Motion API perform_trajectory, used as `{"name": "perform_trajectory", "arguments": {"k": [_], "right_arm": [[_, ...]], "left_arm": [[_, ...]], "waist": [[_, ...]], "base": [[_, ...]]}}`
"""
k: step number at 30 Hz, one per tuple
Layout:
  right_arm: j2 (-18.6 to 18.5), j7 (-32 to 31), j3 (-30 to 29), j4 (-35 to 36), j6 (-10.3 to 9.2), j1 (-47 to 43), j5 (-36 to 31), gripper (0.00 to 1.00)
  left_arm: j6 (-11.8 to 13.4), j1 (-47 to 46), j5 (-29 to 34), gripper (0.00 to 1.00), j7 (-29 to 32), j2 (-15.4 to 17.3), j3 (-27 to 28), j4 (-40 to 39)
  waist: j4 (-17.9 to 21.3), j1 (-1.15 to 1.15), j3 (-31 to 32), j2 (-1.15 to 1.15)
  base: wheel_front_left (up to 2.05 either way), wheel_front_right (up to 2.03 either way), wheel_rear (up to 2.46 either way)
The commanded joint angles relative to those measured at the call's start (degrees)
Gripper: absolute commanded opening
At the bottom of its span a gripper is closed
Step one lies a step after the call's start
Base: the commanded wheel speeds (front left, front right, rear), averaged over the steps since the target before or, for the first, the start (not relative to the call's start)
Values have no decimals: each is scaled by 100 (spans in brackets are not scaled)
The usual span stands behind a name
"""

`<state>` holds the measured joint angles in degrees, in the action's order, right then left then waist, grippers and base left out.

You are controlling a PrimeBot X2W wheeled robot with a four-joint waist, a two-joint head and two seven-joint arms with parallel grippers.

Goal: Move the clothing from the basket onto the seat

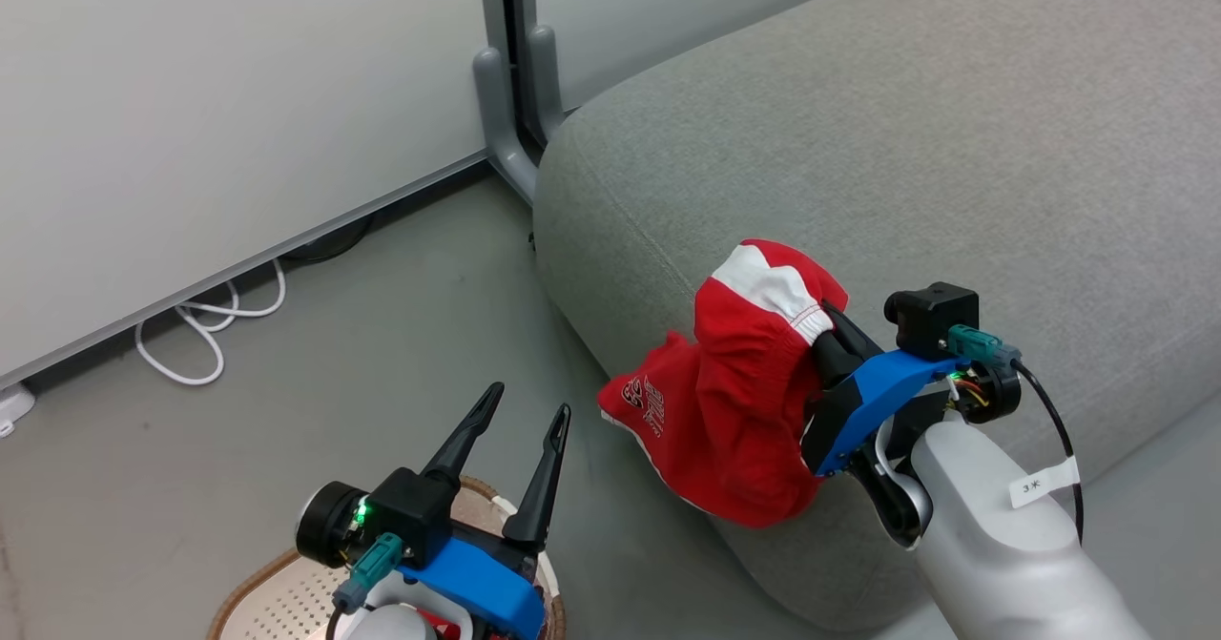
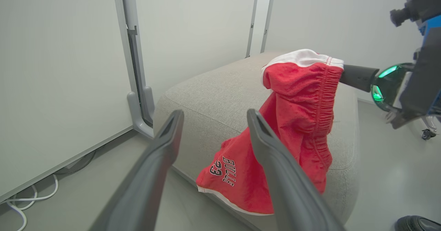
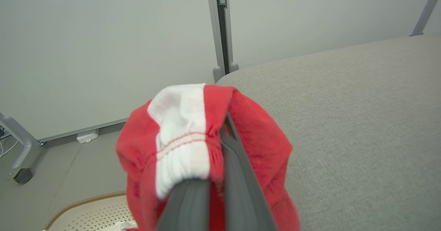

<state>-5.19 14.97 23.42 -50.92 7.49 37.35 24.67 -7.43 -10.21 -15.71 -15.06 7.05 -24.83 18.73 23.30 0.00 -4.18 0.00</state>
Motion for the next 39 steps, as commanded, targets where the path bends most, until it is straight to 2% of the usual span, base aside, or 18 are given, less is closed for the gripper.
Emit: {"name": "perform_trajectory", "arguments": {"k": [1,10,25,31,36,37,39], "right_arm": [[21,23,-18,39,1,-72,-7,0],[22,26,-111,106,1,-142,-15,0],[40,19,-243,243,1,57,29,0],[-307,-40,-418,486,1,548,30,0],[-877,-188,-717,720,1,1138,-6,0],[-877,-188,-717,720,1,1138,-6,0],[-1174,-242,-1098,821,1,1459,17,0]], "left_arm": [[-2,-62,-7,100,-17,22,13,-19],[-2,-69,-10,100,-16,41,-23,-5],[-2,-153,53,100,-16,102,-33,-75],[-2,-284,80,100,-16,169,-92,-167],[-2,-524,129,100,-17,344,-153,-275],[-2,-524,129,100,-17,344,-153,-275],[-2,-690,157,100,-16,450,-226,-353]], "waist": [[182,0,-22,0],[371,0,-36,0],[286,0,-208,0],[233,0,-532,0],[161,0,-963,0],[161,0,-963,0],[75,0,-1253,0]], "base": [[0,0,0],[0,0,0],[0,0,0],[0,0,0],[0,0,0],[0,0,0],[0,0,0]]}}
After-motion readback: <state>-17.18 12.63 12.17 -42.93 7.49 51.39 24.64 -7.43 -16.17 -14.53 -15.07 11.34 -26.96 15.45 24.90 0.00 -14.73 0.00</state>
